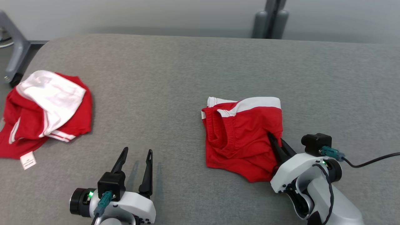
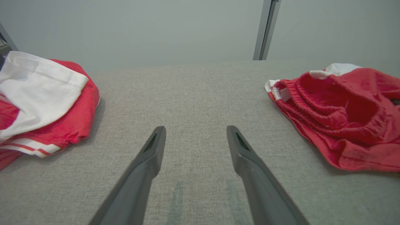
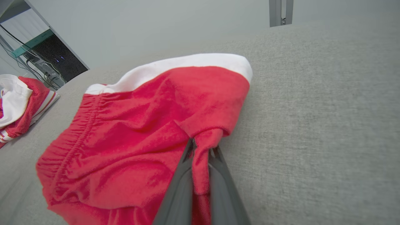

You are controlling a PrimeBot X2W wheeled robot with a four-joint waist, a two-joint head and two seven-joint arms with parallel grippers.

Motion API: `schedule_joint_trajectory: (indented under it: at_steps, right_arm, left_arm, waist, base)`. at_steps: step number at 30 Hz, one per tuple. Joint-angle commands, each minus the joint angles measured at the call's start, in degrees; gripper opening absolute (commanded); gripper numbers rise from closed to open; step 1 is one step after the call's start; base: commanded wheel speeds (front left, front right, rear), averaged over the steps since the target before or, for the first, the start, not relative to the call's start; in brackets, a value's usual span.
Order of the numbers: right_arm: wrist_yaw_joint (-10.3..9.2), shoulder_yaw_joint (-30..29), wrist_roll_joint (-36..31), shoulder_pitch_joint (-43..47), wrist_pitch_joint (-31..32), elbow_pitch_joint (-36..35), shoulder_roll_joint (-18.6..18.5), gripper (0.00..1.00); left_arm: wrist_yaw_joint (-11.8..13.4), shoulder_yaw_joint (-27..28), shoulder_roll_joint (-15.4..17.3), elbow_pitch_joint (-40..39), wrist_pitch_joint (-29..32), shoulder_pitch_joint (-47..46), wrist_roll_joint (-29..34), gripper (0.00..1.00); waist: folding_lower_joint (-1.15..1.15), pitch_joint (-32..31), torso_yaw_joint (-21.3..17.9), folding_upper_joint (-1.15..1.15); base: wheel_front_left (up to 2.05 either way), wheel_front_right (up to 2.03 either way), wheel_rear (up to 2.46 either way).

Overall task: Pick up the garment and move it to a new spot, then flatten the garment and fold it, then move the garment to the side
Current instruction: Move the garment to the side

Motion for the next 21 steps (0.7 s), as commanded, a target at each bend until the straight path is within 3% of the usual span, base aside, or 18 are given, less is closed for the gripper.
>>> schedule_joint_trajectory:
  at_steps: [1, 8, 10, 11, 21]
  right_arm:
    - [-0.02, -0.2, -0.6, 0.8, -0.3, -0.5, -0.5, 0.0]
    - [-0.02, -0.3, -0.9, 2.2, -0.3, -2.0, -0.5, 0.0]
    - [-0.02, -0.6, -0.8, 2.3, -0.3, -2.1, -0.5, 0.0]
    - [-0.02, -0.4, -0.7, 2.5, -0.3, -2.5, -0.4, 0.0]
    - [-0.01, 1.1, -0.2, 3.1, -0.3, -4.3, -0.4, 0.0]
  left_arm:
    - [-0.4, 0.3, 0.2, -0.3, -0.1, -0.4, 0.0, 1.0]
    - [-1.3, 0.3, 0.2, -0.4, -0.1, -2.1, 1.3, 1.0]
    - [-1.6, 0.2, 0.2, -0.4, -0.1, -2.5, 1.6, 1.0]
    - [-1.8, 0.4, 0.2, -0.5, -0.1, -2.7, 2.0, 1.0]
    - [-3.1, -0.6, 0.2, -0.5, -0.1, -4.4, 3.3, 1.0]
  waist:
    - [0.0, -1.3, -6.0, 0.0]
    - [0.0, -1.0, -17.7, 0.0]
    - [0.0, -1.0, -19.2, 0.0]
    - [0.0, -0.6, -22.2, 0.0]
    - [0.0, 1.3, -31.6, 0.0]
  base:
    - [0.0, 0.0, 0.0]
    - [0.0, 0.0, 0.0]
    - [0.0, 0.0, 0.0]
    - [0.0, 0.0, 0.0]
    - [0.0, 0.0, 0.0]
